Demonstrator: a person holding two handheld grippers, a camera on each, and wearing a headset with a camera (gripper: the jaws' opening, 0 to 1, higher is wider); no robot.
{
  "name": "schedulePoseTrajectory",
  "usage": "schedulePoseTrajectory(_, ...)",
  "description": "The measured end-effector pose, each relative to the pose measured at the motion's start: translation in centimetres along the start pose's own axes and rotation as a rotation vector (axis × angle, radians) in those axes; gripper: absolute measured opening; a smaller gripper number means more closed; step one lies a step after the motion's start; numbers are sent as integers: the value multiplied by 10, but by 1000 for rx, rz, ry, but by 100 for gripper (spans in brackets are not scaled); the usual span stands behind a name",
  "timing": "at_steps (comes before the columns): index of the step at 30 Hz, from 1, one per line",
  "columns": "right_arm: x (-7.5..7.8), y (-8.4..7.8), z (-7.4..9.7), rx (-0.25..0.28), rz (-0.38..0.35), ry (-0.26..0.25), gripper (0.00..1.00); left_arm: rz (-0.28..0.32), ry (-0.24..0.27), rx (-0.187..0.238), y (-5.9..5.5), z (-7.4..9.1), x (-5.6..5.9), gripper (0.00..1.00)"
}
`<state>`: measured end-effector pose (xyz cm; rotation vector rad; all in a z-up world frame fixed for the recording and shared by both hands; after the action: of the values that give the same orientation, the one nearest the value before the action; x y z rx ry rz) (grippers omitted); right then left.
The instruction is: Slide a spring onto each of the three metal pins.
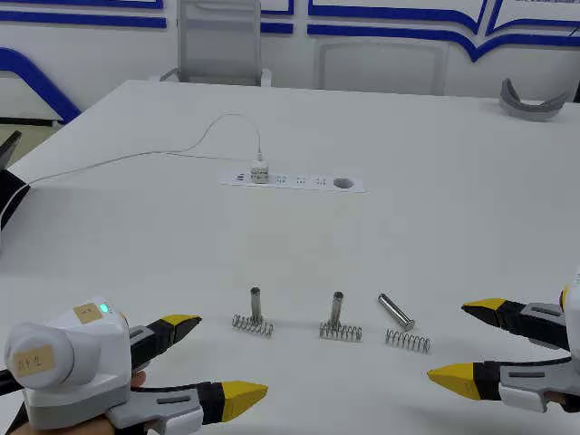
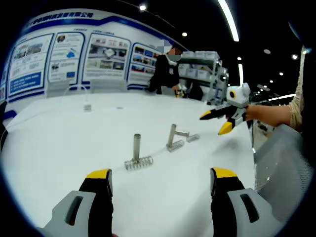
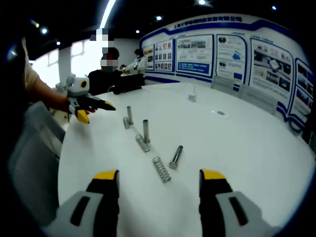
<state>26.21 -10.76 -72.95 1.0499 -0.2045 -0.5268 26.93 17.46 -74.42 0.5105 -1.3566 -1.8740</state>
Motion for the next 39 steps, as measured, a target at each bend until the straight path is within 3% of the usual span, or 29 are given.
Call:
schedulePoseTrajectory(29, 2, 4, 2, 10, -37, -25, 66, 6, 10, 2, -4, -2, -1, 83)
schedulePoseTrajectory(39, 8, 13, 4, 3, -51, -43, 59, 12, 13, 5, -4, -2, -3, 83)
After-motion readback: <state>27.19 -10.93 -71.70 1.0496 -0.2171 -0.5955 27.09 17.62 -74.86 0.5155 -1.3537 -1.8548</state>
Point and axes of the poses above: the centre of the closed fingertips' face, and the gripper's own axes: z roughly backward along the fingers, x roughly to its right, y roughly out of its top, the point moved 4 cm from there along z, roughly backward along the fingers, and after that the axes turned 13 degrees about y, right-handed, at the moved point
